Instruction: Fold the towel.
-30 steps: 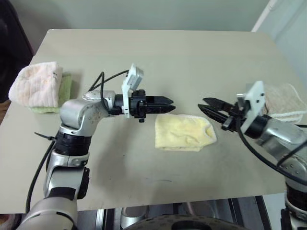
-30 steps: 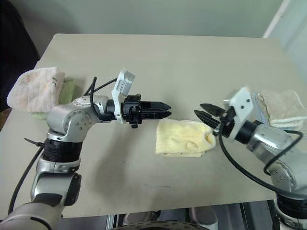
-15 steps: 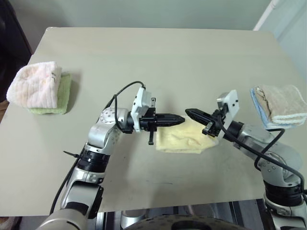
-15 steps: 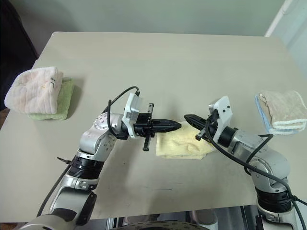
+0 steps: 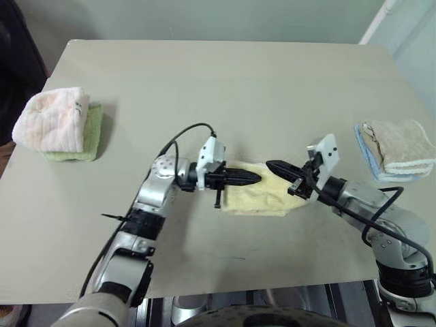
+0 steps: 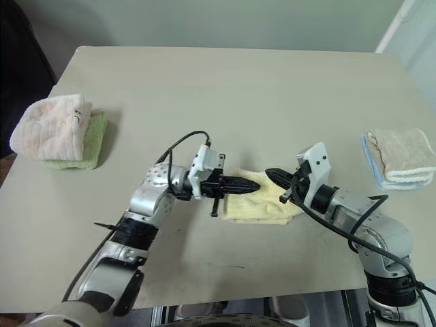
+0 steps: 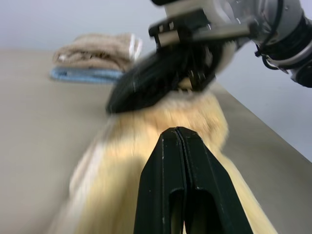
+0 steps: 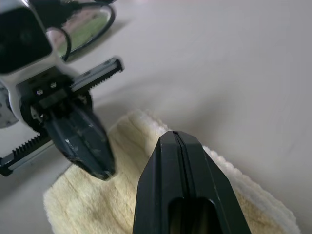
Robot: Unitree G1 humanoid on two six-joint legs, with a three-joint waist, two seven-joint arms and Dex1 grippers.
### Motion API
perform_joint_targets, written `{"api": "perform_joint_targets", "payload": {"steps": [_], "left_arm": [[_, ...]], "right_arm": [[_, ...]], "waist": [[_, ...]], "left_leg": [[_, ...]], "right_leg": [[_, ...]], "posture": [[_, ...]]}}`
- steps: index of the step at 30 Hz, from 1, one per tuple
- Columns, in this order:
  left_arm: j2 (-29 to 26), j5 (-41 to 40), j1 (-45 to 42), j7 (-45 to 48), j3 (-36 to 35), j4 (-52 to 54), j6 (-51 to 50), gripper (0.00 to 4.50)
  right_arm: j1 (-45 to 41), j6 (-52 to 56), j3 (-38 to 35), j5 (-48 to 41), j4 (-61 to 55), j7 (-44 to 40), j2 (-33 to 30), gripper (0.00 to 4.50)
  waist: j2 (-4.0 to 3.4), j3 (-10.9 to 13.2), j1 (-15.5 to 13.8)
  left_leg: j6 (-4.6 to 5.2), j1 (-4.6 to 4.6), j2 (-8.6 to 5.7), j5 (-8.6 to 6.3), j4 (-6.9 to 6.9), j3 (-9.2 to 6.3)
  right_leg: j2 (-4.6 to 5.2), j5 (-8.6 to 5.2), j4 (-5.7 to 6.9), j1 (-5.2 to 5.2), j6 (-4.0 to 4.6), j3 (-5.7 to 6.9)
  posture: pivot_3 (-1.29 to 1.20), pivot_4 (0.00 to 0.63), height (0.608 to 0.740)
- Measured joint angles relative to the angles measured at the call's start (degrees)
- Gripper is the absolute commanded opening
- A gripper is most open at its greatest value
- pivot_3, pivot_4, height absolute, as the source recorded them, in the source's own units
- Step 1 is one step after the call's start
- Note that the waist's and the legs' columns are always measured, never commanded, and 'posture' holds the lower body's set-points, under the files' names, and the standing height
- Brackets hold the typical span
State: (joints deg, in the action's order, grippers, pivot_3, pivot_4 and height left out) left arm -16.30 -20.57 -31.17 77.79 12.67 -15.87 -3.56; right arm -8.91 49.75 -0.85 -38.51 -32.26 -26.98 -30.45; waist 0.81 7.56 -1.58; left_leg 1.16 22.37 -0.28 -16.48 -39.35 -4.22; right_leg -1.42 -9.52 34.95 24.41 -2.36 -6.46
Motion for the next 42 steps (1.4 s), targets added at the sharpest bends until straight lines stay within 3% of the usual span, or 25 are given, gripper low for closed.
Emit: {"api": "perform_joint_targets", "payload": {"steps": [3,9,20,24,28,34,38,42], "left_arm": [[-0.8,2.9,1.9,1.1,2.0,-2.6,5.4,0.05],[-3.4,6.1,5.5,3.1,3.3,-5.1,11.5,0.05],[-3.7,6.8,6.5,1.4,3.4,-4.3,10.9,0.05],[-3.4,6.8,6.5,0.2,3.4,-3.1,9.4,0.0],[-2.6,4.1,6.2,-0.8,2.9,-0.1,3.6,0.93],[-6.4,-2.9,4.6,1.0,0.9,7.8,-7.5,3.07],[-9.6,-5.6,3.5,2.0,-1.9,8.6,-12.1,4.48],[-13.1,-6.7,3.2,3.2,-3.9,8.4,-14.4,4.48]], "right_arm": [[5.8,-1.1,2.7,3.9,0.3,-0.1,-2.5,0.0],[14.4,-6.5,3.6,6.0,-0.8,-0.7,-1.0,0.0],[12.3,-10.7,2.6,7.2,3.0,-1.7,0.8,0.0],[11.8,-10.7,2.4,6.8,3.8,-4.8,0.2,0.92],[9.7,-10.1,2.5,4.3,4.5,-6.3,1.7,2.27],[7.2,-4.8,-3.6,-7.7,-0.3,-7.1,0.2,4.42],[5.2,-1.3,-9.6,-14.8,-1.1,-6.7,-3.0,4.5],[4.7,1.8,-13.9,-20.3,0.0,-6.5,-6.4,4.5]], "waist": [[-0.08,0.0,0.1],[-0.16,-0.1,0.4],[-0.29,-0.2,0.7],[-0.29,-0.2,0.7],[-0.33,-0.2,0.8],[-0.36,-0.1,0.8],[-0.36,-0.1,0.8],[-0.36,-0.1,0.8]], "left_leg": [[-0.02,0.01,0.02,-0.01,0.09,-0.01],[-0.02,0.03,0.04,-0.1,0.13,-0.01],[0.1,0.02,0.02,-0.16,0.0,0.0],[0.09,0.02,0.02,-0.15,-0.03,0.0],[0.05,0.09,0.02,-0.12,-0.04,0.03],[-0.29,0.1,0.02,0.12,-0.06,0.02],[-0.36,0.11,0.02,0.16,-0.06,0.02],[-0.35,0.11,0.03,0.16,-0.03,0.01]], "right_leg": [[0.0,-0.01,0.01,0.07,0.01,0.05],[-0.04,-0.11,-0.01,0.09,0.0,0.04],[-0.03,-0.02,0.0,-0.02,0.08,0.03],[-0.03,-0.03,-0.01,-0.03,0.14,0.03],[-0.03,0.02,0.0,0.03,0.11,0.03],[-0.06,-0.03,-0.01,0.03,0.15,0.02],[-0.07,-0.32,0.02,0.05,0.57,0.01],[-0.07,-0.36,0.03,0.08,0.54,0.01]], "posture": [[0.0,0.15,0.74],[0.0,0.15,0.74],[0.0,0.15,0.74],[0.0,0.15,0.74],[0.0,0.15,0.74],[0.0,0.15,0.74],[0.0,0.15,0.74],[0.0,0.15,0.74]]}}
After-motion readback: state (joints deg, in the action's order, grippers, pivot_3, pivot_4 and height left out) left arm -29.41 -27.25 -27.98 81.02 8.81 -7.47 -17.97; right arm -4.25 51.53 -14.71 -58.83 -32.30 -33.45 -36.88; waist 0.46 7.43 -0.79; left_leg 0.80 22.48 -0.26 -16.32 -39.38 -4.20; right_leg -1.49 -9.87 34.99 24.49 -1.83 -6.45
